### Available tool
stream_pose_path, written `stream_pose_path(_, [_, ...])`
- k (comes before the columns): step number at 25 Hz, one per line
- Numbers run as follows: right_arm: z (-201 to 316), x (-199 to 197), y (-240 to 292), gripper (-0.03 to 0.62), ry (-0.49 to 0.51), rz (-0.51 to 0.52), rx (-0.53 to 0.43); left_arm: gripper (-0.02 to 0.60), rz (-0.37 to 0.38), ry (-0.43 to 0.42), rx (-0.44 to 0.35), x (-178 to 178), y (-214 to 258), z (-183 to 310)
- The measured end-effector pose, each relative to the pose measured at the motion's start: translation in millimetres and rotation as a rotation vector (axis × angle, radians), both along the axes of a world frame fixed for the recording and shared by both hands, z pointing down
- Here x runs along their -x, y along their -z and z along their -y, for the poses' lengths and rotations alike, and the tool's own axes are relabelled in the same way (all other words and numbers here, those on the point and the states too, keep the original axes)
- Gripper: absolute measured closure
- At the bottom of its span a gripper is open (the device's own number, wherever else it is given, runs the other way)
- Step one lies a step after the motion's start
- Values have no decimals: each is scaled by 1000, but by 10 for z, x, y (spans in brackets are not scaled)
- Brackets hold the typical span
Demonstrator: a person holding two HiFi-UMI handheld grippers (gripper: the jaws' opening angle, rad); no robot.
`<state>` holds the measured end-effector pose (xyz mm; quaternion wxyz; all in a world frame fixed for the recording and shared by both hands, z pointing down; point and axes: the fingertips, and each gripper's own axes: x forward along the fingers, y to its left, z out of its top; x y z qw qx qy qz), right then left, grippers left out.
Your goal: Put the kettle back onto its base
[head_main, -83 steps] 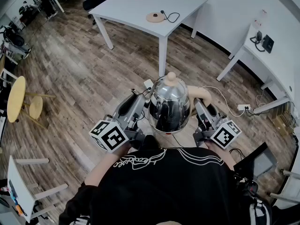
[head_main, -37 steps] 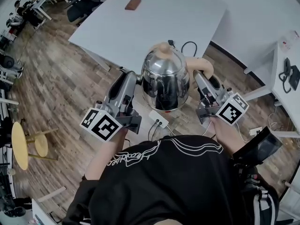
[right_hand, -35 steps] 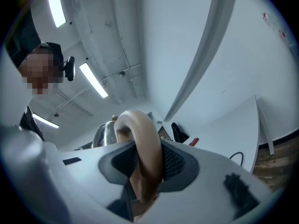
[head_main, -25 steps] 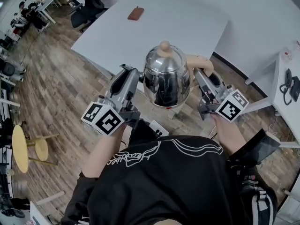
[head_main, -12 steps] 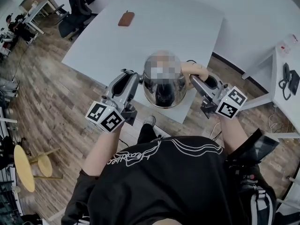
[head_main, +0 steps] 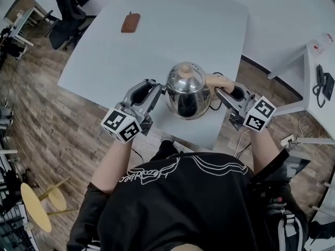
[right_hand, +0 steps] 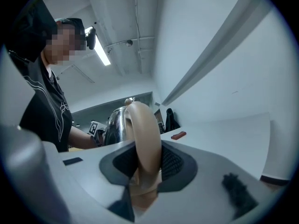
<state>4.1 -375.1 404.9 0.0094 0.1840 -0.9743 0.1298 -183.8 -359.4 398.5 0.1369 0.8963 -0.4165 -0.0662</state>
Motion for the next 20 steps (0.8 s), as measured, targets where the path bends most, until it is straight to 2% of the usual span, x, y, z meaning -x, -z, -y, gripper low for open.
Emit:
stream_pose_path(10, [124, 164, -440, 491, -101, -44, -28, 486, -12, 9, 88, 173, -503, 317])
stream_pose_path(16, [64, 187, -590, 492, -143, -84, -86, 488, -22, 32, 135, 201, -687, 339])
stream_pose_path(20, [33, 155, -678, 491, -158, -75, -78, 491, -16, 30, 141, 172, -721, 333])
